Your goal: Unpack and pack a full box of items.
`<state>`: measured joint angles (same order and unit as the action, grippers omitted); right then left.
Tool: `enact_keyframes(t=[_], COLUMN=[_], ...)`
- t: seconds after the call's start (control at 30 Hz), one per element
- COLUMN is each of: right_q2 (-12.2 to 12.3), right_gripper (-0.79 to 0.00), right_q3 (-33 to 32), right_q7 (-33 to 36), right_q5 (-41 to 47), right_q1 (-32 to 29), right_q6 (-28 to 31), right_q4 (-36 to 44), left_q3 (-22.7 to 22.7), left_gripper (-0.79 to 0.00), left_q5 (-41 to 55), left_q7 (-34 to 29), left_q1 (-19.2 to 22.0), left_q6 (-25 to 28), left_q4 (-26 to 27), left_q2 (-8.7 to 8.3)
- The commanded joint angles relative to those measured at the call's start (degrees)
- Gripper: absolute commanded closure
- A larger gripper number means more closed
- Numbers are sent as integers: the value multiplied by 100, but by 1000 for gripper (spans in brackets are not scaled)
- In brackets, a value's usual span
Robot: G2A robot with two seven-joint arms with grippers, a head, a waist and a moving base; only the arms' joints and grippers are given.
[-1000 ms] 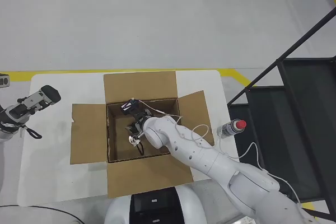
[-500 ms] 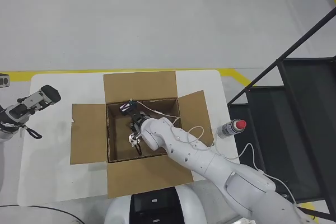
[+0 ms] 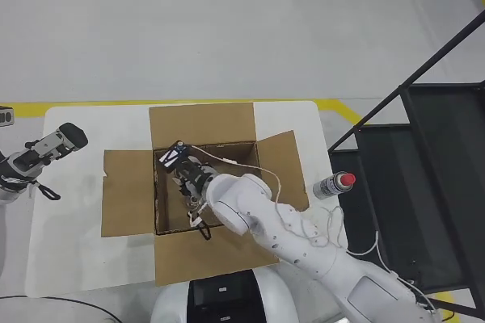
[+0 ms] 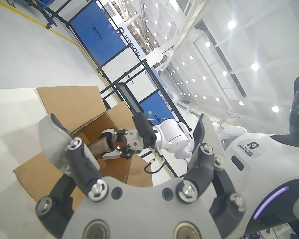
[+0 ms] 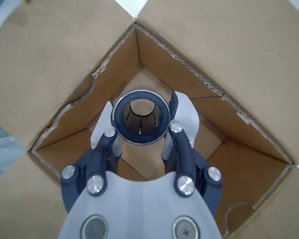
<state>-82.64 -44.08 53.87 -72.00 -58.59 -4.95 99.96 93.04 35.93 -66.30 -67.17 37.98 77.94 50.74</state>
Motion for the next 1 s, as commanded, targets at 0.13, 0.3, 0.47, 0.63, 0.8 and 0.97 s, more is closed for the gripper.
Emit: enact_keyframes(t=[0.13, 0.3, 0.47, 0.63, 0.8, 0.97], right_q2=[296, 458, 539, 615, 664, 664], right_gripper=[0, 0, 0, 0, 0, 0], right_q3=[-910, -1664, -2399, -3239, -3666, -3666], right_q7=[470, 545, -17, -664, -722, -722], right_q5=[-301, -364, 173, 698, 755, 755], right_q1=[-987, -1747, -2550, -3352, -3764, -3764], right_q6=[538, 712, 521, 550, 582, 582], right_q4=[1558, 2356, 2883, 3261, 3356, 3356], left_q3=[0, 0, 0, 0, 0, 0], left_gripper=[-785, -785, -785, -785, -785, -785], left_q5=[0, 0, 0, 0, 0, 0], left_q7=[0, 0, 0, 0, 0, 0], left_q1=[0, 0, 0, 0, 0, 0], left_q6=[0, 0, 0, 0, 0, 0], left_q4=[0, 0, 0, 0, 0, 0], left_q2=[0, 0, 0, 0, 0, 0])
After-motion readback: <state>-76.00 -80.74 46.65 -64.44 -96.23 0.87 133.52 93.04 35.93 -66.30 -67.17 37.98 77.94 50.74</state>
